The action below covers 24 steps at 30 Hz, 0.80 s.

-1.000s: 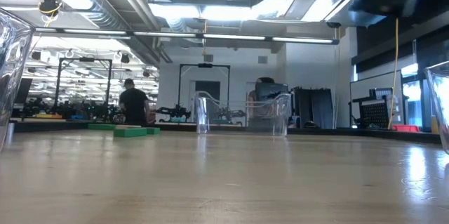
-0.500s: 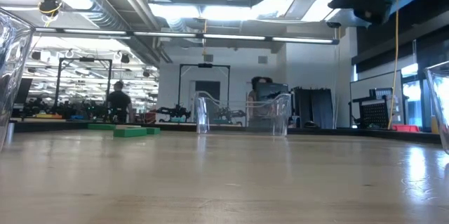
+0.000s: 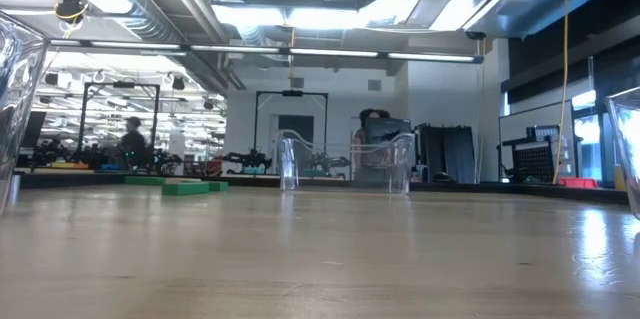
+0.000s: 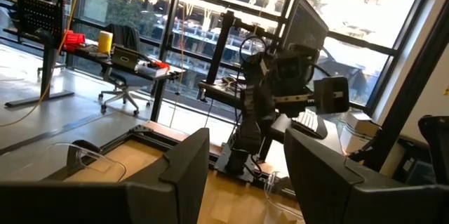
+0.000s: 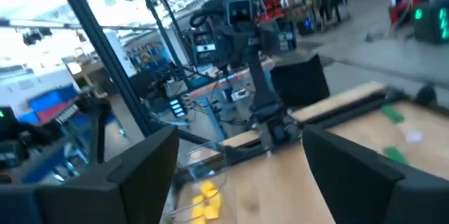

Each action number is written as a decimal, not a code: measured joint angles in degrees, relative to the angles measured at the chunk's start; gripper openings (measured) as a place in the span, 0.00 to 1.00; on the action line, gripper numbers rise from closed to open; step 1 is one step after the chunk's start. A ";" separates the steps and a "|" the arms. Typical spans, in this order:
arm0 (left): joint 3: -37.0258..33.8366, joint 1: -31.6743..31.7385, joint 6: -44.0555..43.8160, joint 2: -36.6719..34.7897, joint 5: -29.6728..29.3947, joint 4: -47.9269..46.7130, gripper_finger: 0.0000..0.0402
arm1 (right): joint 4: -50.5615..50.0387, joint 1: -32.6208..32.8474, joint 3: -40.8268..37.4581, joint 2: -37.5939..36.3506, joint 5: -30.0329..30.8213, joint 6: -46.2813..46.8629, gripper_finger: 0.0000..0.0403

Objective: Sort & place blocks by color
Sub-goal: Put the light brown block into bottom right transparent the bin

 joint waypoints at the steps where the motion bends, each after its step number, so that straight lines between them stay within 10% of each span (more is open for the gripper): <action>1: 0.00 0.00 0.00 0.00 -0.02 -0.06 0.44 | 0.17 -0.09 0.26 0.10 -0.02 -1.27 0.76; 24: 0.00 -0.02 0.00 0.00 -0.06 -0.03 0.44 | 0.17 -0.10 0.44 0.43 -0.20 -2.29 0.76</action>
